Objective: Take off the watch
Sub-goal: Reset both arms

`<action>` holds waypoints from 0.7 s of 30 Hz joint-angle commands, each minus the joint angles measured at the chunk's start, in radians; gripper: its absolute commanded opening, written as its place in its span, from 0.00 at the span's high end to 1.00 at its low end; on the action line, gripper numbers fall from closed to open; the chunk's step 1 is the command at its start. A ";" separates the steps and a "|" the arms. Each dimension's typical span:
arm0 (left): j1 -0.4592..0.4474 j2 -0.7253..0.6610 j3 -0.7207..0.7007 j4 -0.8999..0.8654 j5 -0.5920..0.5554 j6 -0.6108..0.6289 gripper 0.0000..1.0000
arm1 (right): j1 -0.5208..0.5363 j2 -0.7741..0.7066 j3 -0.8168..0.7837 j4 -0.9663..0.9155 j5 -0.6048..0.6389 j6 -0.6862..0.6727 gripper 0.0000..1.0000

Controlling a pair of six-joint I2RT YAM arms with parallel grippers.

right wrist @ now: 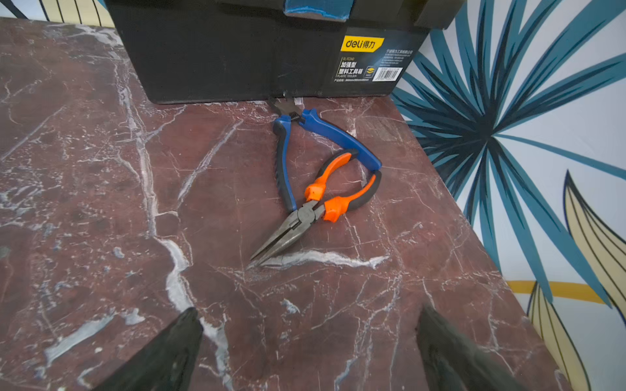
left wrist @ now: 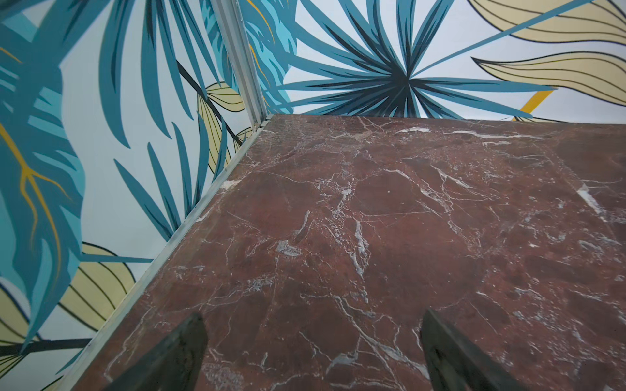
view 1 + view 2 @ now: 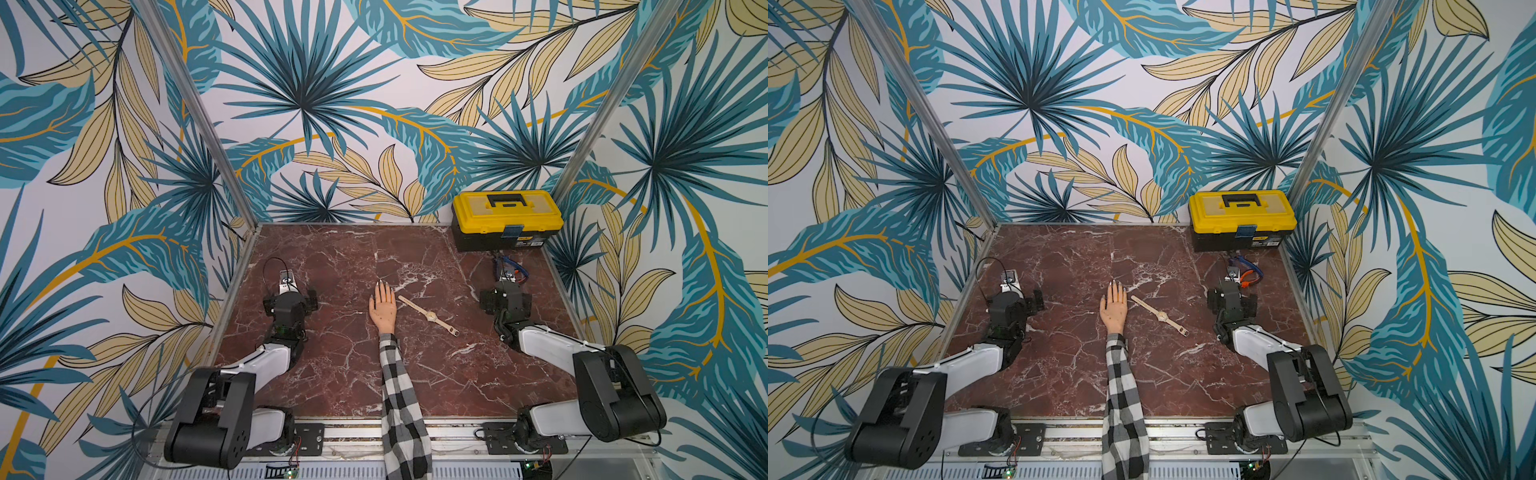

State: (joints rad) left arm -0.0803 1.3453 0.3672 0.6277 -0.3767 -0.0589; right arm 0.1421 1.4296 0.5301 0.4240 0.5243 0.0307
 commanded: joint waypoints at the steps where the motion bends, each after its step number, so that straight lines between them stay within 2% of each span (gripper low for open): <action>1: 0.028 0.092 -0.016 0.228 0.075 0.016 0.01 | -0.028 0.048 -0.051 0.293 -0.067 -0.033 0.01; 4: 0.042 0.159 -0.007 0.266 0.115 0.015 0.01 | -0.078 0.026 -0.086 0.312 -0.188 0.002 0.01; 5: 0.042 0.177 0.001 0.282 0.119 0.022 0.00 | -0.098 0.042 -0.120 0.373 -0.247 0.011 0.00; 7: 0.052 0.180 0.002 0.282 0.133 0.017 0.01 | -0.112 0.093 -0.173 0.565 -0.287 -0.018 0.01; 9: 0.054 0.171 -0.006 0.282 0.157 0.022 0.01 | -0.114 0.058 -0.117 0.397 -0.302 0.002 0.01; 10: 0.054 0.174 -0.003 0.282 0.171 0.028 0.00 | -0.119 0.068 -0.104 0.373 -0.318 0.002 0.00; 14: 0.104 0.196 0.014 0.280 0.257 0.004 0.00 | -0.137 0.077 -0.105 0.387 -0.343 0.006 0.00; 21: 0.103 0.195 0.014 0.280 0.260 0.006 0.01 | -0.137 0.061 -0.120 0.403 -0.344 -0.001 0.00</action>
State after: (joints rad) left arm 0.0170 1.5337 0.3656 0.8791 -0.1432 -0.0517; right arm 0.0078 1.5036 0.4160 0.7967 0.1978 0.0231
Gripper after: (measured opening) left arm 0.995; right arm 0.994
